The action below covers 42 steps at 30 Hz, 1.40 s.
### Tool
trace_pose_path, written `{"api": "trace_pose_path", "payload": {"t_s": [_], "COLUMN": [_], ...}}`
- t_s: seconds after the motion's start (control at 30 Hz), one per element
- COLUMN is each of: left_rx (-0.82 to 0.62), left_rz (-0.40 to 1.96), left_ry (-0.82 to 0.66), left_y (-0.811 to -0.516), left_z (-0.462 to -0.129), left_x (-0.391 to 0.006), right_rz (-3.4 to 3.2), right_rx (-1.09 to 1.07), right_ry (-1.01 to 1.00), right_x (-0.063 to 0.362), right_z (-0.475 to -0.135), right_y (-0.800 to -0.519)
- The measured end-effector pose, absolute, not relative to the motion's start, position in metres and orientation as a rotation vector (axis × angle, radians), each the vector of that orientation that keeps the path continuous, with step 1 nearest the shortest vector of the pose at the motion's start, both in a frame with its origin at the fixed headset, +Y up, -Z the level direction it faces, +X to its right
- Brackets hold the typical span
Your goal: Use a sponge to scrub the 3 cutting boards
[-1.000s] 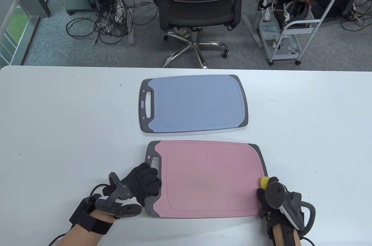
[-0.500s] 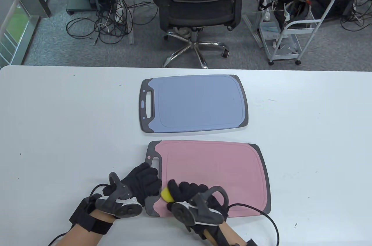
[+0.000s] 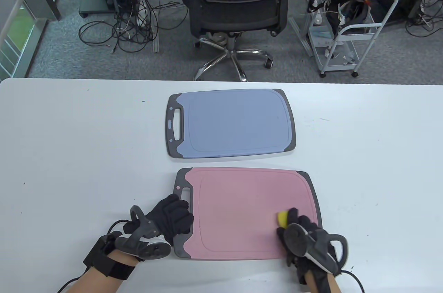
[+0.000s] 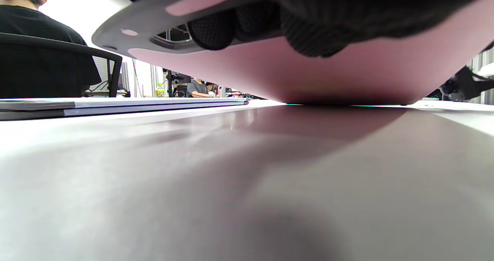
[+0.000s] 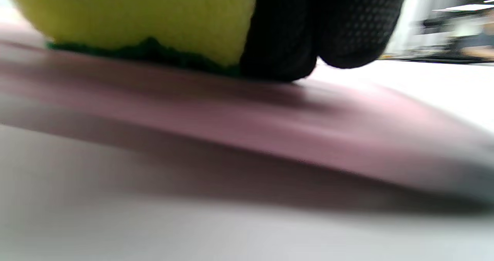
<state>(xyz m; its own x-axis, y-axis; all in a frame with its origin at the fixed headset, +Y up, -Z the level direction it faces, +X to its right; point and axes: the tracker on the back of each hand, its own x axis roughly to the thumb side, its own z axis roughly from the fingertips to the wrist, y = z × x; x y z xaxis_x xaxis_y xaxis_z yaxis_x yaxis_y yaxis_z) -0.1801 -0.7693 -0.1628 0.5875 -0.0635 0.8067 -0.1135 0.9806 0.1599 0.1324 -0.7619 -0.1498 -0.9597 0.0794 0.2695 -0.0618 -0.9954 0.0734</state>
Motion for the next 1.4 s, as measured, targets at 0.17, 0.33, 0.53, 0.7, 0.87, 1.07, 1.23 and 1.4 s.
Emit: {"api": "trace_pose_path", "payload": {"t_s": [0.17, 0.33, 0.53, 0.7, 0.87, 1.07, 1.23, 1.4], "left_rx": [0.207, 0.210, 0.204, 0.173, 0.160, 0.157, 0.177, 0.155], "left_rz": [0.026, 0.024, 0.012, -0.010, -0.018, -0.034, -0.015, -0.031], "left_ry": [-0.942, -0.946, -0.939, -0.928, -0.920, -0.904, -0.859, -0.847], "left_y": [-0.769, -0.769, -0.769, -0.770, -0.770, -0.770, -0.770, -0.770], "left_z": [-0.162, -0.162, -0.162, -0.164, -0.165, -0.165, -0.164, -0.167], "left_x": [-0.180, -0.180, -0.178, -0.175, -0.174, -0.172, -0.178, -0.175], "right_rz": [2.990, 3.005, 3.146, 3.104, 3.160, 2.960, 2.975, 3.057], "right_rx": [1.033, 0.958, 0.236, -0.330, 0.063, 0.937, 1.112, 0.925], "right_ry": [-0.030, -0.017, 0.118, 0.264, 0.172, 0.038, -0.107, -0.135], "right_x": [0.005, 0.021, 0.160, 0.262, 0.200, 0.016, -0.022, 0.038], "right_z": [-0.129, -0.132, -0.145, -0.141, -0.151, -0.132, -0.119, -0.118], "right_y": [-0.744, -0.744, -0.764, -0.776, -0.768, -0.743, -0.739, -0.752]}}
